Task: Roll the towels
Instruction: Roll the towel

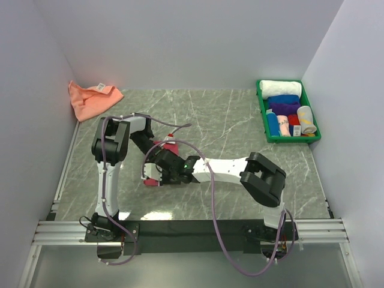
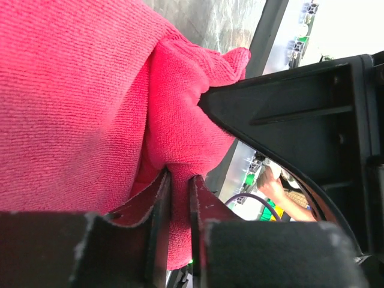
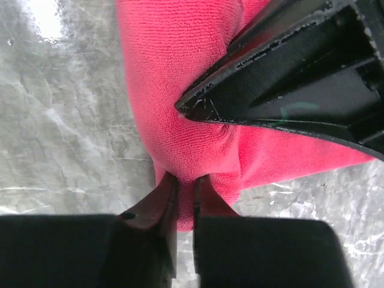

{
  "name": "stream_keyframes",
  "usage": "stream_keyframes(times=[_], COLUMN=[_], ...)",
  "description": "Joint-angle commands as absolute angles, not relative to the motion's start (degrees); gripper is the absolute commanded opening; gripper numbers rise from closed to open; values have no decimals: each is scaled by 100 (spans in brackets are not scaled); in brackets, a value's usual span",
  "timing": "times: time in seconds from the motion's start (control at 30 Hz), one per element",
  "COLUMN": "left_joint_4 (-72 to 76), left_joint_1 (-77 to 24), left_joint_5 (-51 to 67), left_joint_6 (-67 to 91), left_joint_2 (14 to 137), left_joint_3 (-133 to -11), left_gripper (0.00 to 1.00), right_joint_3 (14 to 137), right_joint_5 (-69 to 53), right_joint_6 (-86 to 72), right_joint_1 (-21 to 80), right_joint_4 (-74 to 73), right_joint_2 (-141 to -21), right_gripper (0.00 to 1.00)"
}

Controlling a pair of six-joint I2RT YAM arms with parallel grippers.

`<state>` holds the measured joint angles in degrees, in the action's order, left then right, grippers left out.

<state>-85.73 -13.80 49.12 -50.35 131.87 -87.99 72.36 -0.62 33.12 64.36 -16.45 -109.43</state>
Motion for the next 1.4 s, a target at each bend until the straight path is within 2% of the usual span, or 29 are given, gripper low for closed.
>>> stream_keyframes(times=[0.0, 0.07, 0.1, 0.27, 0.47, 0.73, 0.83, 1.03, 1.17, 1.37], left_joint_4=[-6952, -6978, -7031, -7268, -7146, -6066, -5688, -4862, -4255, -3938], left_joint_1=[-1310, -1091, -994, -82, 982, 1064, 810, -657, -1790, -2636], left_joint_5=[4253, 4525, 4631, 5403, 5713, 4835, 4475, 3650, 3096, 2733], left_joint_6=[-5528, -5528, -5563, -5651, -5607, -6082, -6301, -5951, -5695, -5651], left_joint_2=[13272, 12922, 12798, 11868, 10717, 8205, 7317, 5830, 5319, 5344], left_joint_3=[-8728, -8657, -8631, -8578, -8298, -6154, -5398, -4185, -3666, -3401], left_gripper=[21, 31, 34, 47, 52, 52, 56, 62, 66, 68], right_joint_3=[7268, 7356, 7391, 7575, 8505, 10026, 10404, 10951, 11091, 11136], right_joint_5=[-1035, -1466, -1964, -2917, -4085, -4790, -4904, -5177, -5256, -5273], right_joint_6=[3244, 3051, 3006, 2629, 2225, 2013, 1838, 1618, 1626, 1521], right_joint_1=[6426, 6311, 6180, 5889, 5503, 5089, 5045, 4992, 4966, 4791], right_joint_4=[-1765, -2238, -2415, -3285, -4400, -5825, -6054, -6355, -6451, -6416], right_joint_2=[-11443, -11408, -11408, -11583, -12215, -13744, -14105, -14694, -14950, -15214], right_gripper=[0, 0, 0, 0, 0, 0, 0, 0, 0, 0])
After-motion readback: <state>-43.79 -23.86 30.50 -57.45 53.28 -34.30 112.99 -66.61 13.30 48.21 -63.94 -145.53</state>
